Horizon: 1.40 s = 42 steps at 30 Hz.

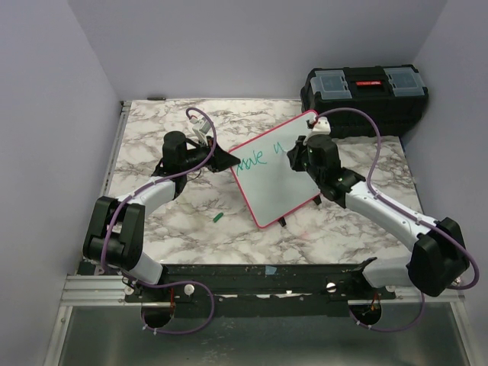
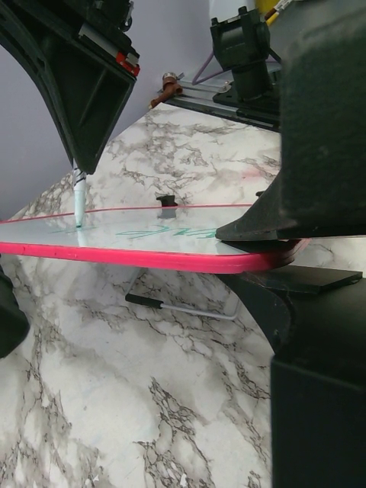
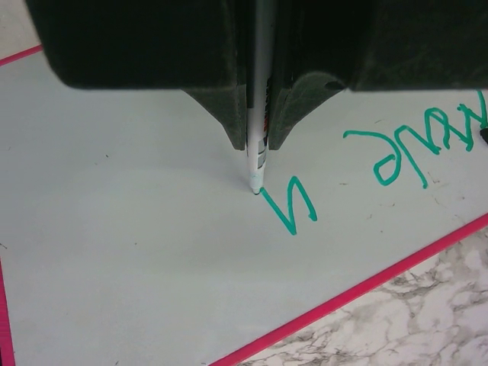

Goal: Write a sentence on the whiteboard

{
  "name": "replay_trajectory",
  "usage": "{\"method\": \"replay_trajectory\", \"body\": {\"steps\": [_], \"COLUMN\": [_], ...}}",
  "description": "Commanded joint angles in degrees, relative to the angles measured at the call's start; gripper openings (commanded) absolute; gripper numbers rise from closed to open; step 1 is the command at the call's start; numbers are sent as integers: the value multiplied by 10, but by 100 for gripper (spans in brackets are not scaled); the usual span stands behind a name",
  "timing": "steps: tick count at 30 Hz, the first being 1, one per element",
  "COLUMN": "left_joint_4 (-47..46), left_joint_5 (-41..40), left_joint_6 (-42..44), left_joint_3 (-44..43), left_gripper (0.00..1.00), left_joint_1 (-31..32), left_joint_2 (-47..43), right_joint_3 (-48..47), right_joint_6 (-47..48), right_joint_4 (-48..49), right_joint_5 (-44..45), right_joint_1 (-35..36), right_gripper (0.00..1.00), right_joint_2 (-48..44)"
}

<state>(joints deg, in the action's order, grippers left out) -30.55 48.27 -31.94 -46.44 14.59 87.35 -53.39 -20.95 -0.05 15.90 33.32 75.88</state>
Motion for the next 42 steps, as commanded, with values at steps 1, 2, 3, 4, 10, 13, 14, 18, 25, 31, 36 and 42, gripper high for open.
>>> {"method": "replay_trajectory", "body": {"steps": [1, 2, 3, 4, 10, 13, 14, 18, 25, 31, 36, 42], "left_joint_4": [-9, -8, -8, -7, -8, -7, -7, 1, 3, 4, 7, 8], "left_joint_5": [14, 13, 13, 13, 14, 13, 11, 8, 6, 6, 6, 5], "left_joint_6": [76, 76, 77, 77, 76, 76, 76, 77, 78, 79, 80, 80], "left_joint_3": [-2, -3, -3, -2, -3, -3, -3, -5, -4, -4, -4, -6], "left_gripper": [0, 0, 0, 0, 0, 0, 0, 0, 0, 0, 0, 0], "left_joint_1": [4, 4, 4, 4, 4, 4, 5, 4, 4, 4, 4, 4], "left_joint_2": [1, 1, 1, 0, 2, 1, 1, -2, -6, -7, -12, -9], "right_joint_3": [-34, -40, -47, -53, -76, -76, -74, -58, -40, -41, -44, -53], "right_joint_6": [6, 6, 5, 6, 14, 15, 13, 1, -6, -1, -3, -4], "right_joint_4": [-17, -18, -18, -18, -16, -16, -16, -7, -5, -5, 11, 18], "right_joint_5": [31, 34, 36, 38, 48, 48, 49, 50, 78, 85, 82, 71], "right_joint_1": [0, 0, 0, 0, 0, 0, 0, 0, 0, 0, 0, -1], "right_gripper": [1, 1, 1, 1, 1, 1, 1, 1, 1, 1, 1, 1], "right_joint_2": [25, 30, 34, 38, 52, 44, 39, 11, -18, -8, 7, 25]}}
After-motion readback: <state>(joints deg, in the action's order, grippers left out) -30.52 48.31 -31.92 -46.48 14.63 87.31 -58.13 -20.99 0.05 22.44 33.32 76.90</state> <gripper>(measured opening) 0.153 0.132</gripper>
